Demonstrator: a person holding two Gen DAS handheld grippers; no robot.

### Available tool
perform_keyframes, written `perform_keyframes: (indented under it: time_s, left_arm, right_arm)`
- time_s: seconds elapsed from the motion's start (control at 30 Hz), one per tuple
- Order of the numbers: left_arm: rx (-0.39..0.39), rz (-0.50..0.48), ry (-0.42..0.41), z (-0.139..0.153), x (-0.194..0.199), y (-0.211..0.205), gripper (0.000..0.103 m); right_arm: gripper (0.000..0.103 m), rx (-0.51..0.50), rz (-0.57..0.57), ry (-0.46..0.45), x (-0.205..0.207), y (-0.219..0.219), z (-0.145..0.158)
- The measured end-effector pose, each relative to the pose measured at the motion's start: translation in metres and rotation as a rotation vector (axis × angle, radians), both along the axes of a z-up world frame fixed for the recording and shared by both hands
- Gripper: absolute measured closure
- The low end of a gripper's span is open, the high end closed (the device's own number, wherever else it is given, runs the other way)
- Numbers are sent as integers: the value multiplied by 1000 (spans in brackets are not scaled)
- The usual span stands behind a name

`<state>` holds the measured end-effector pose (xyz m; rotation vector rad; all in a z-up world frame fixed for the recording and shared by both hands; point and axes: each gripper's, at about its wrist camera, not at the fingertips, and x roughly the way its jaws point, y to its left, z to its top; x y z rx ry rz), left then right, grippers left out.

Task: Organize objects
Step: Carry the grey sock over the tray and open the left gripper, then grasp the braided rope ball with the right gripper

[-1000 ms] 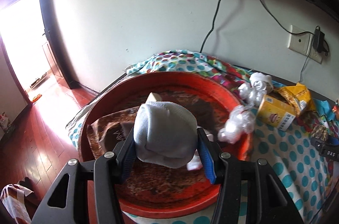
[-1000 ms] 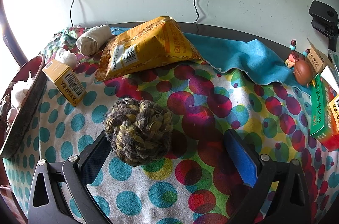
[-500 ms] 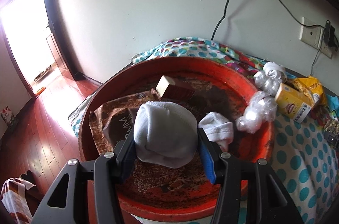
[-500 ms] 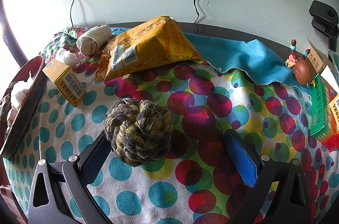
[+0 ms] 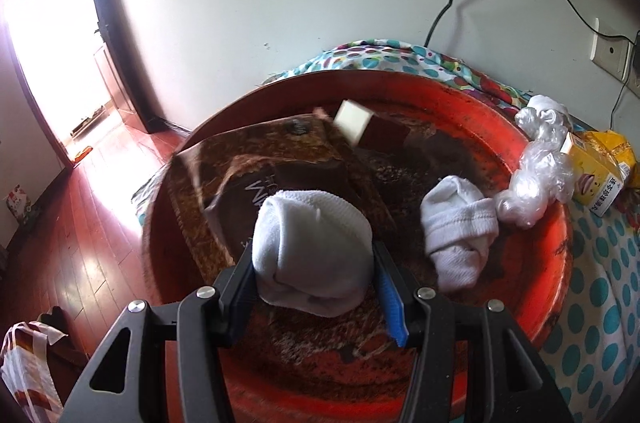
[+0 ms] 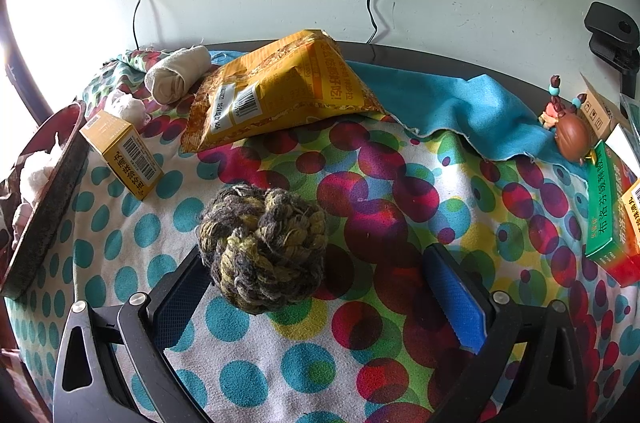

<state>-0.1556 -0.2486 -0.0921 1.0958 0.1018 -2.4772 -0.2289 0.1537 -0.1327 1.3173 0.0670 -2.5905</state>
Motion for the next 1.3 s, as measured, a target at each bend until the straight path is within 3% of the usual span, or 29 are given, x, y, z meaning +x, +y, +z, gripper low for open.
perform_keyframes:
  time_s: [0.23, 0.27, 0.3, 0.33, 0.43, 0.5, 0.63, 0.87, 0.9, 0.97, 1.0, 1.17, 1.3]
  left_arm:
    - [43, -83, 77, -1, -13, -8, 43]
    - [52, -90, 88, 1, -10, -9, 34]
    - [59, -100, 106, 5, -6, -10, 17]
    - [53, -121, 150, 12, 5, -9, 12]
    - [7, -152, 196, 28, 23, 0, 11]
    - [19, -169, 202, 36, 34, 3, 11]
    - [2, -110, 218, 44, 65, 7, 11]
    - [34, -89, 206, 26, 102, 15, 10]
    - [40, -92, 208, 24, 105, 16, 10]
    - [85, -120, 217, 18, 111, 16, 10]
    - [94, -123, 217, 16, 111, 16, 10]
    - [156, -134, 205, 10, 110, 14, 10]
    - [126, -139, 228, 16, 114, 17, 10]
  right_arm:
    - [0, 28, 2, -3, 0, -3, -2]
    - [0, 30, 2, -3, -1, -3, -2]
    - [0, 30, 3, -3, -1, -3, -2]
    - [0, 32, 3, -4, -1, -3, -2]
    - [0, 43, 5, -5, -1, -4, -2]
    - [0, 49, 8, -5, -1, -5, -2]
    - [0, 61, 8, -6, -2, -7, -3]
    - [2, 91, -11, 1, -2, -9, -3]
    - [8, 87, -13, 8, -2, -8, -2]
    - [30, 73, -1, 44, 3, -9, 3]
    - [51, 81, -2, 64, 5, -10, 6]
    - [52, 173, 10, 102, 10, -23, 8]
    - [53, 256, 42, 134, 18, -35, 9]
